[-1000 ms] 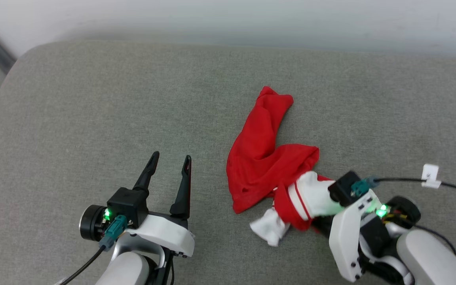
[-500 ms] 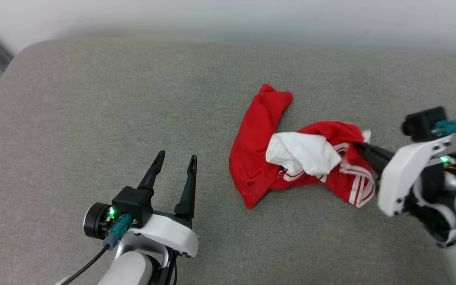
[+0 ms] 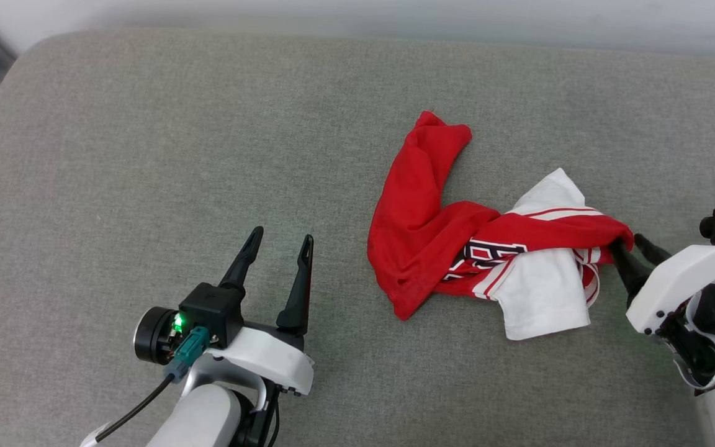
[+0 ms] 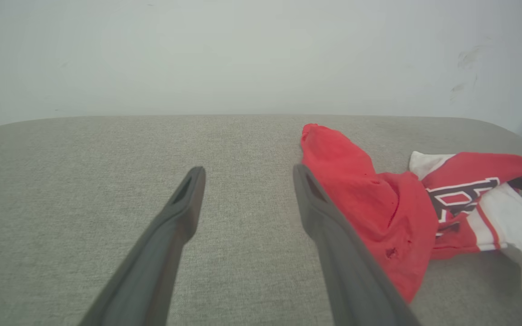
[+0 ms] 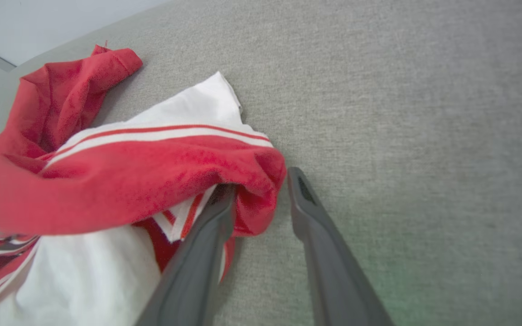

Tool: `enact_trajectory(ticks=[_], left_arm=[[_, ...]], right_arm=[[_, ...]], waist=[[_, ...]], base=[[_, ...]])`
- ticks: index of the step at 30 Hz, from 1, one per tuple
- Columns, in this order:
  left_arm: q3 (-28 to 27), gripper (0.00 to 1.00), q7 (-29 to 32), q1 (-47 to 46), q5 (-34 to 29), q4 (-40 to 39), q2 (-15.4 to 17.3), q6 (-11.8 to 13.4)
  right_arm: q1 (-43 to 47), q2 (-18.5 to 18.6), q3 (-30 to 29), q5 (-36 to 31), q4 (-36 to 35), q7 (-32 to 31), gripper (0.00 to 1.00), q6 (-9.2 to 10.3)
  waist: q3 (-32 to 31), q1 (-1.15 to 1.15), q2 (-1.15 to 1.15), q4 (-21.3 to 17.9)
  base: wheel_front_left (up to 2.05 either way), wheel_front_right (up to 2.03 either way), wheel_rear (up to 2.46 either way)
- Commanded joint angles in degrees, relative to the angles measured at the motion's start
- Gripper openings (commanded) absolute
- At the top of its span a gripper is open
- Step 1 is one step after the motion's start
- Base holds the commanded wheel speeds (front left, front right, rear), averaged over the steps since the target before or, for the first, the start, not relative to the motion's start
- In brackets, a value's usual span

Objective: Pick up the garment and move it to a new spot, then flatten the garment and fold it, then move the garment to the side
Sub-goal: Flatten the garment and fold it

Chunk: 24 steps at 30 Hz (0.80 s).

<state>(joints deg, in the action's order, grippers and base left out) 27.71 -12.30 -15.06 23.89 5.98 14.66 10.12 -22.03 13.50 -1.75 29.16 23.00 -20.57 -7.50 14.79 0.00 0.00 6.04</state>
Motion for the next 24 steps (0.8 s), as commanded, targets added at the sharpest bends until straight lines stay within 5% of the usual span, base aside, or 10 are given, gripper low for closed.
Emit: enact_trajectory(ticks=[1,14,24], left_arm=[[0.1,1.00,0.0,-0.5,0.0,0.2,0.3,0.1],[-0.4,1.00,0.4,3.9,1.2,0.9,1.6,1.9],[-0.3,1.00,1.3,7.5,1.8,-0.1,2.7,3.4]], right_arm=[[-0.4,0.0,0.3,-0.7,0.3,2.0,1.00,0.02],[9.5,-2.3,2.1,-13.0,-7.9,26.9,1.00,0.03],[21.3,-6.2,2.1,-17.0,-19.3,25.7,1.00,0.03]], waist=[[-0.3,0.00,0.00,-0.2],[-9.0,0.00,0.00,-3.5],[-13.7,0.00,0.00,-5.2]], base=[[0.00,0.00,0.00],[0.00,0.00,0.00],[0.00,0.00,0.00]])
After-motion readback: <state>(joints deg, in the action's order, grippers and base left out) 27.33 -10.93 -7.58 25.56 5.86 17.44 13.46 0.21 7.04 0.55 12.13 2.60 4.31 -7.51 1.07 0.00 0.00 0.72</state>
